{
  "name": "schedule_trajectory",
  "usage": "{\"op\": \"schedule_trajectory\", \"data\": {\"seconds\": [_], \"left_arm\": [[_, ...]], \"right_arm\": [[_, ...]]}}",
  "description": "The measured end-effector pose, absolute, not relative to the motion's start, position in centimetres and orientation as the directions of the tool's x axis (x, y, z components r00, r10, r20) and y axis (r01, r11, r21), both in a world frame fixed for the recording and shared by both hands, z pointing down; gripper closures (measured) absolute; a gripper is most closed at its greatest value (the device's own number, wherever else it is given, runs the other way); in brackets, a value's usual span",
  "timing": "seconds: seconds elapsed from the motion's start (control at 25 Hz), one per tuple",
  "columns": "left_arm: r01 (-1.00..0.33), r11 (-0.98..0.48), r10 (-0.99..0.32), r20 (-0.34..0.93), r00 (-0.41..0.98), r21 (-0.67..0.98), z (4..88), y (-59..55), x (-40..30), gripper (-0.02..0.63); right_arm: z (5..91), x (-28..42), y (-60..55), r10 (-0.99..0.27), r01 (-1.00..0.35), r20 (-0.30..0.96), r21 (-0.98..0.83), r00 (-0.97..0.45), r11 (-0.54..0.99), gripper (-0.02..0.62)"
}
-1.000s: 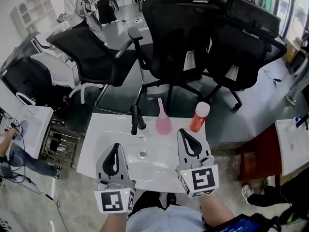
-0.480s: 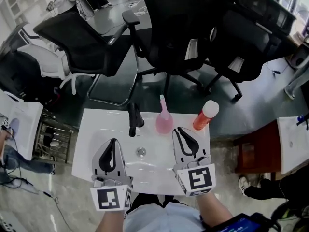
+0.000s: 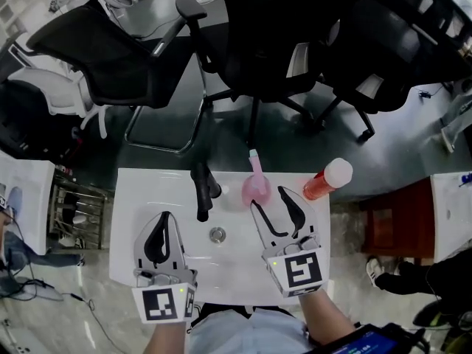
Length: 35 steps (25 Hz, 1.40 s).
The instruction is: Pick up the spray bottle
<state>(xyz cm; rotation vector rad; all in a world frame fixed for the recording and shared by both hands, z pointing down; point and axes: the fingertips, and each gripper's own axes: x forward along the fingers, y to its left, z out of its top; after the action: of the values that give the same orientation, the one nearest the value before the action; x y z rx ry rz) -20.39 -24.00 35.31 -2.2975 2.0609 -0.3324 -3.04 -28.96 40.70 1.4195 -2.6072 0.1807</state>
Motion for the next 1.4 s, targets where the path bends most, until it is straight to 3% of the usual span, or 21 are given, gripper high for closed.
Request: {"op": "schedule_trajectory", "data": {"seconds": [1.4], "left_arm": [[-0.983, -0.121, -0.967, 0.241, 0.085, -0.137, 40.9, -30.3, -25.2, 0.591]], "right_arm": [[46.1, -5.6, -35.8, -0.833, -0.867, 0.277, 0.001, -0.479, 0.499, 0.399]]}}
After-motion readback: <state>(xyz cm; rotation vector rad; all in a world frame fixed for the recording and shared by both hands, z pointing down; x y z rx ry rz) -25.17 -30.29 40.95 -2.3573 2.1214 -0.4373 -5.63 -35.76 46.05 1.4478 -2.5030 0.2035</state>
